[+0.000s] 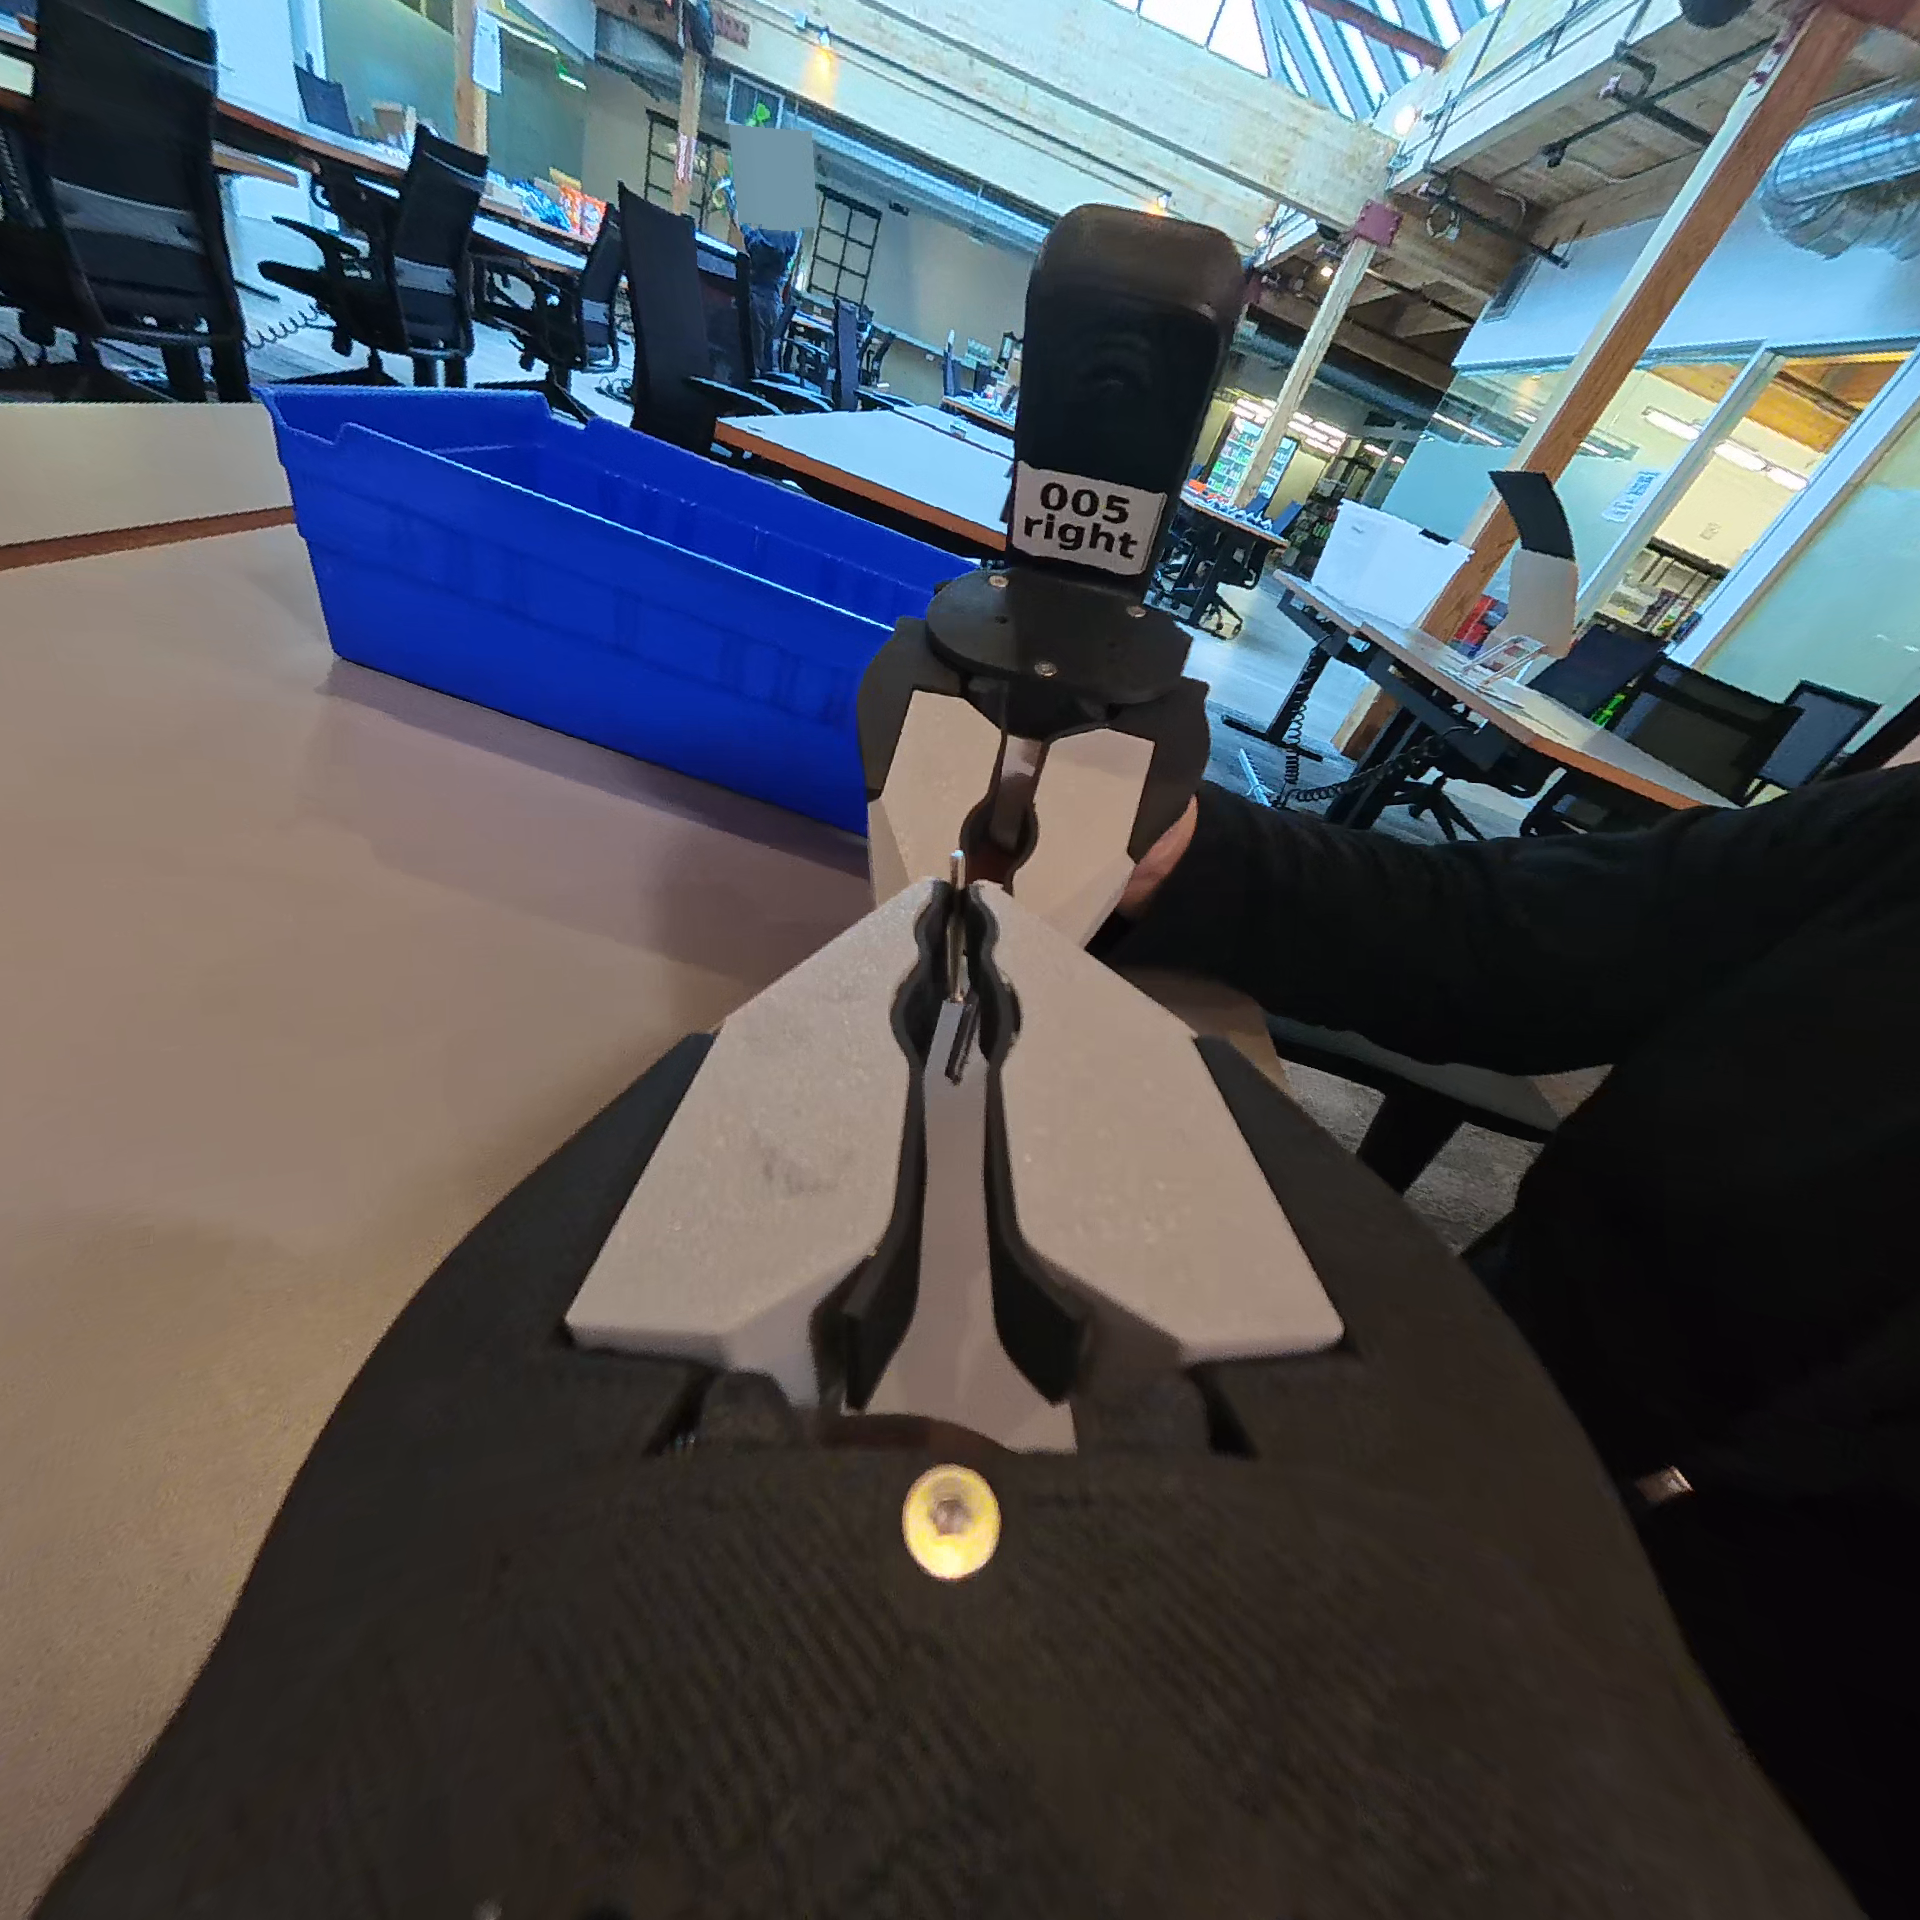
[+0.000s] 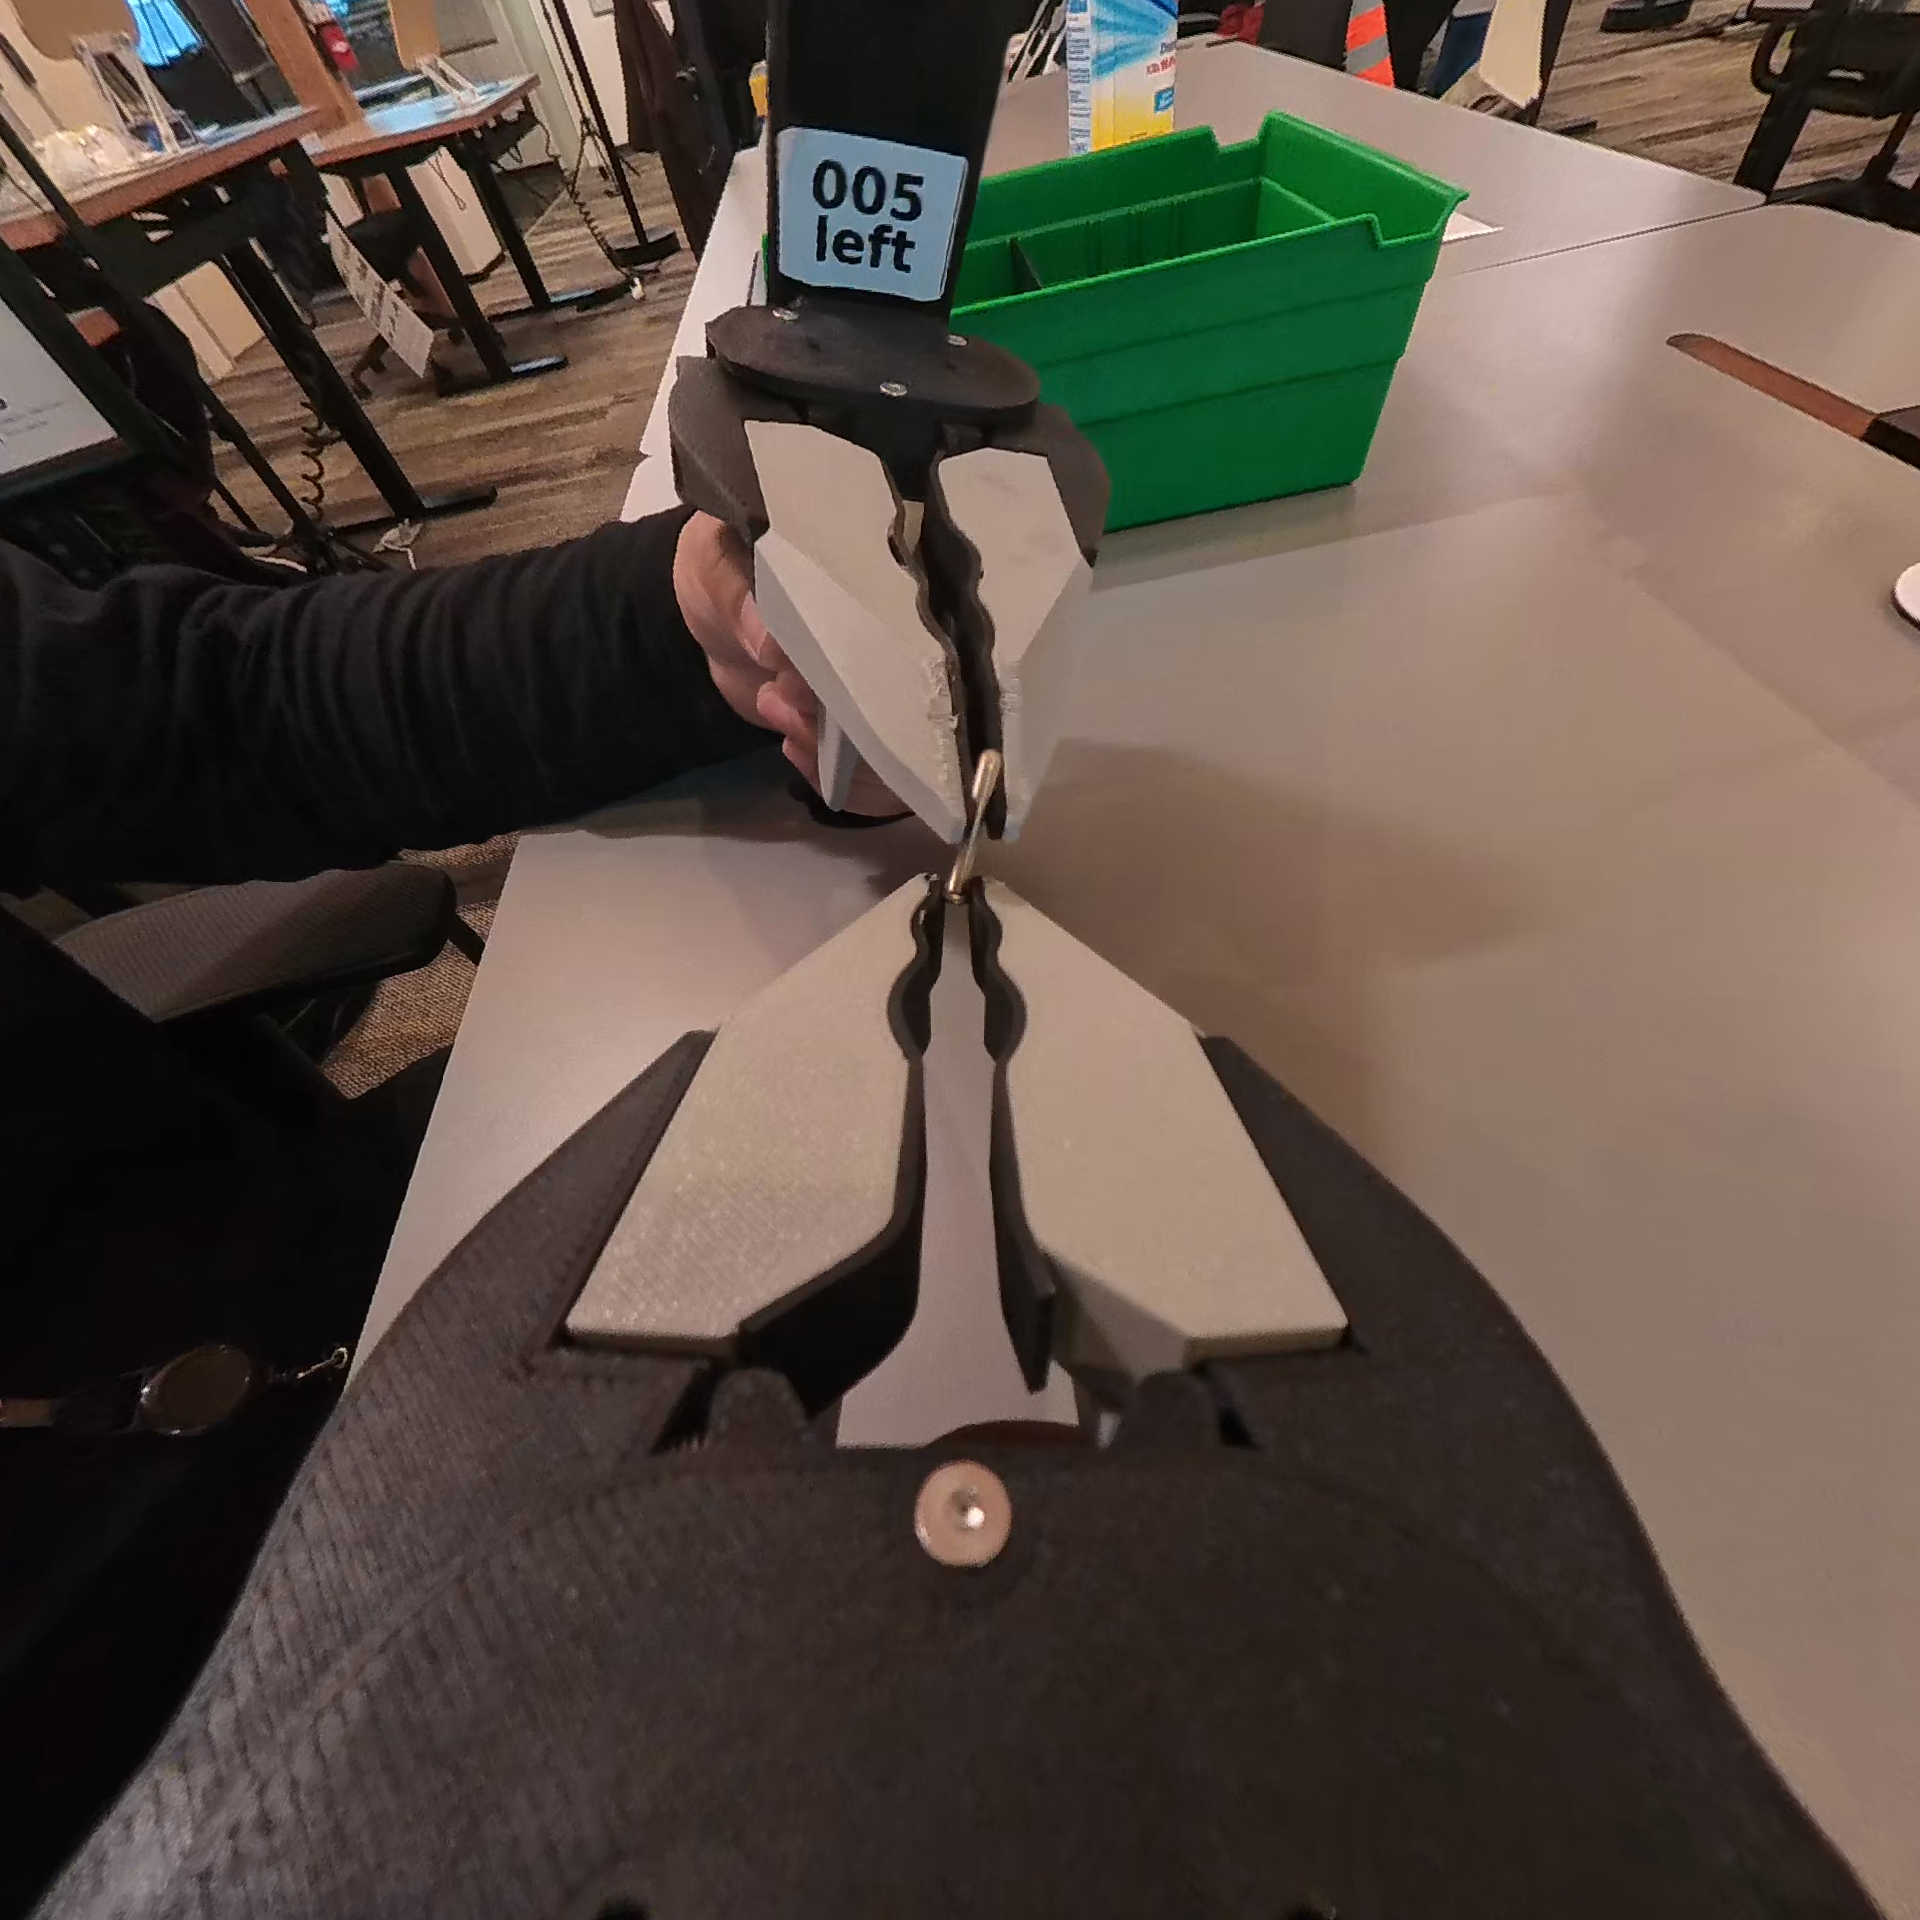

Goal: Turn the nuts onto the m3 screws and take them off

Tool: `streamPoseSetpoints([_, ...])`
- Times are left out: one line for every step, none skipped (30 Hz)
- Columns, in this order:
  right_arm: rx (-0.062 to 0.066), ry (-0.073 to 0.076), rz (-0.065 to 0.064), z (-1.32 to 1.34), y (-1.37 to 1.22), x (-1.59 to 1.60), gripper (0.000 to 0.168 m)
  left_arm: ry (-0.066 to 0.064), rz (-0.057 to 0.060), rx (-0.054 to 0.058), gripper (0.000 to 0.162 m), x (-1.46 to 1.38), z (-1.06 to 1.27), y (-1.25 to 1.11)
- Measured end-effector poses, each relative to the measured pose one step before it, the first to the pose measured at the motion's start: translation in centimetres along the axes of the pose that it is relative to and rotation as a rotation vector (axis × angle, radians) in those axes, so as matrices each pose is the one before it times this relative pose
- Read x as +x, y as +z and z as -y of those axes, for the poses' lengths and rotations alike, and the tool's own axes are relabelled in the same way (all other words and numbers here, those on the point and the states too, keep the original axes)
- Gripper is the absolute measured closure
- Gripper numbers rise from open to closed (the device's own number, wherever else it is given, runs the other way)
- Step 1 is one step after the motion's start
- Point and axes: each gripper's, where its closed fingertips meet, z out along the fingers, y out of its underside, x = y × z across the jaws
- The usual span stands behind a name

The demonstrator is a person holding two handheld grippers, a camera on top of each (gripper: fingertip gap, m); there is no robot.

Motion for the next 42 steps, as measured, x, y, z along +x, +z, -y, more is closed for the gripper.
streamPoseSetpoints([0.0037,0.0022,0.0005,0.062,-0.048,0.004,0.167,0.0029,0.0027,-0.0051,0.161,-0.019,-0.081,0.034])
streamPoseSetpoints([0.0035,0.0021,0.0013,0.071,-0.051,0.002,0.167,0.0022,0.0024,-0.0087,0.159,-0.018,-0.156,0.060])
streamPoseSetpoints([0.0016,0.0002,0.0002,0.042,-0.050,-0.011,0.167,0.0022,0.0004,-0.0090,0.159,0.009,-0.159,0.078])
streamPoseSetpoints([-0.0001,-0.0015,-0.0010,0.007,-0.028,0.005,0.167,0.0025,-0.0002,-0.0065,0.158,0.025,-0.126,0.086])
streamPoseSetpoints([-0.0018,-0.0015,-0.0001,-0.023,0.004,-0.011,0.167,0.0012,-0.0005,-0.0042,0.158,0.032,-0.083,0.062])
streamPoseSetpoints([-0.0045,-0.0016,0.0002,-0.073,0.042,-0.019,0.167,-0.0010,-0.0012,-0.0021,0.157,0.018,-0.043,0.057])
streamPoseSetpoints([-0.0043,-0.0025,-0.0009,-0.069,0.051,-0.008,0.167,-0.0019,-0.0015,0.0001,0.157,0.022,-0.004,0.021])
streamPoseSetpoints([-0.0043,-0.0019,-0.0007,-0.073,0.073,-0.017,0.167,-0.0017,-0.0021,0.0013,0.157,0.028,0.012,0.010])
streamPoseSetpoints([-0.0032,-0.0014,-0.0004,-0.060,0.064,-0.012,0.167,-0.0020,-0.0023,0.0016,0.157,0.023,0.019,0.002])
streamPoseSetpoints([-0.0018,-0.0006,-0.0001,-0.028,0.048,-0.022,0.167,-0.0022,-0.0024,0.0023,0.157,0.036,0.025,0.006])
streamPoseSetpoints([0.0008,-0.0003,0.0002,0.003,0.017,-0.011,0.167,-0.0004,-0.0020,0.0018,0.160,0.037,0.013,0.014])
streamPoseSetpoints([0.0003,0.0007,0.0028,0.016,0.000,-0.037,0.167,0.0028,0.0034,0.0008,0.162,-0.038,0.003,0.026])
streamPoseSetpoints([-0.0003,0.0004,-0.0001,-0.004,-0.002,-0.002,0.167,0.0053,0.0032,-0.0010,0.162,-0.028,-0.010,0.002])
streamPoseSetpoints([0.0007,-0.0004,0.0002,0.007,0.003,-0.010,0.167,0.0028,0.0010,-0.0010,0.161,0.005,0.005,-0.009])
streamPoseSetpoints([0.0007,0.0003,-0.0002,0.010,0.005,0.000,0.167,-0.0011,-0.0005,0.0006,0.162,0.014,0.007,-0.016])
streamPoseSetpoints([-0.0002,0.0001,-0.0010,-0.009,0.011,0.013,0.167,-0.0062,-0.0018,0.0007,0.161,0.006,0.010,-0.004])
streamPoseSetpoints([-0.0003,0.0000,-0.0011,-0.002,-0.001,0.025,0.167,-0.0097,-0.0042,-0.0004,0.161,0.007,-0.016,0.019])
streamPoseSetpoints([0.0028,0.0012,0.0001,0.035,-0.029,0.007,0.167,-0.0062,-0.0054,-0.0026,0.160,0.041,-0.049,0.013])
streamPoseSetpoints([0.0042,0.0027,0.0006,0.070,-0.043,0.009,0.167,0.0008,0.0010,-0.0025,0.160,-0.025,-0.051,0.024])
streamPoseSetpoints([0.0009,0.0021,0.0011,0.021,-0.052,0.017,0.167,0.0051,0.0028,0.0017,0.160,-0.015,0.014,0.013])
streamPoseSetpoints([0.0026,0.0006,0.0012,0.040,-0.035,-0.015,0.167,0.0038,0.0010,0.0004,0.160,0.029,0.023,0.001])
streamPoseSetpoints([0.0026,0.0008,0.0000,0.054,-0.028,0.007,0.167,0.0053,0.0051,0.0010,0.160,-0.044,0.043,-0.016])
streamPoseSetpoints([0.0022,0.0009,0.0007,0.042,-0.018,-0.004,0.167,0.0049,0.0052,0.0024,0.161,-0.047,0.052,-0.026])
streamPoseSetpoints([0.0010,0.0009,0.0007,0.023,-0.004,-0.006,0.167,-0.0009,-0.0017,0.0000,0.161,0.028,-0.010,-0.009])
streamPoseSetpoints([-0.0016,-0.0005,0.0005,-0.019,0.006,-0.017,0.167,-0.0066,-0.0047,0.0010,0.161,0.030,-0.011,0.010])
streamPoseSetpoints([-0.0014,-0.0015,-0.0015,-0.027,0.010,0.010,0.167,-0.0059,-0.0030,-0.0002,0.161,0.004,-0.018,0.010])
streamPoseSetpoints([-0.0008,-0.0008,0.0003,-0.010,0.003,-0.009,0.167,-0.0006,0.0005,-0.0002,0.161,-0.028,-0.014,0.010])
streamPoseSetpoints([-0.0007,0.0008,0.0010,-0.003,0.014,-0.022,0.167,0.0024,0.0009,-0.0005,0.161,-0.008,-0.004,-0.004])
streamPoseSetpoints([0.0004,0.0003,0.0008,0.005,0.003,-0.013,0.167,0.0024,0.0004,-0.0005,0.161,0.018,-0.010,0.006])
streamPoseSetpoints([0.0004,0.0000,0.0010,0.002,-0.007,-0.013,0.167,0.0031,0.0008,-0.0001,0.162,0.011,0.005,0.008])
streamPoseSetpoints([-0.0003,-0.0002,0.0011,-0.004,0.006,-0.026,0.167,0.0024,0.0000,-0.0007,0.161,0.016,-0.009,0.005])
streamPoseSetpoints([0.0005,0.0000,-0.0004,-0.005,-0.003,0.009,0.167,0.0049,0.0010,-0.0018,0.161,-0.001,-0.009,-0.004])
streamPoseSetpoints([0.0005,0.0011,-0.0004,-0.001,0.000,0.020,0.167,0.0095,0.0041,-0.0028,0.162,-0.020,-0.008,-0.003])
streamPoseSetpoints([0.0004,0.0031,-0.0002,-0.019,-0.001,0.037,0.167,0.0124,0.0064,-0.0032,0.162,-0.031,-0.016,-0.008])
streamPoseSetpoints([-0.0017,0.0061,0.0017,-0.049,-0.016,0.041,0.166,0.0085,0.0077,-0.0031,0.162,-0.066,-0.020,-0.007])
streamPoseSetpoints([-0.0072,0.0087,0.0068,-0.129,-0.034,0.002,0.165,0.0013,0.0047,-0.0033,0.162,-0.050,-0.030,-0.005])
streamPoseSetpoints([-0.0099,0.0059,-0.0010,-0.169,-0.087,0.126,0.165,-0.0014,0.0014,0.0018,0.162,-0.040,0.031,-0.017])
streamPoseSetpoints([-0.0066,-0.0024,-0.0126,-0.102,-0.155,0.289,0.164,-0.0021,-0.0010,0.0034,0.162,0.000,0.060,-0.047])
streamPoseSetpoints([-0.0029,-0.0054,-0.0104,-0.033,-0.228,0.237,0.165,-0.0018,0.0012,0.0024,0.162,-0.052,0.052,-0.053])
streamPoseSetpoints([0.0043,-0.0021,-0.0047,0.100,-0.293,0.153,0.165,-0.0010,0.0043,0.0016,0.162,-0.093,0.029,-0.048])
streamPoseSetpoints([0.0150,0.0023,-0.0024,0.292,-0.324,0.117,0.165,-0.0010,0.0038,-0.0009,0.162,-0.073,0.003,-0.047])
streamPoseSetpoints([0.0237,0.0036,-0.0020,0.451,-0.352,0.088,0.165,-0.0012,-0.0002,-0.0015,0.162,-0.011,-0.026,-0.020])
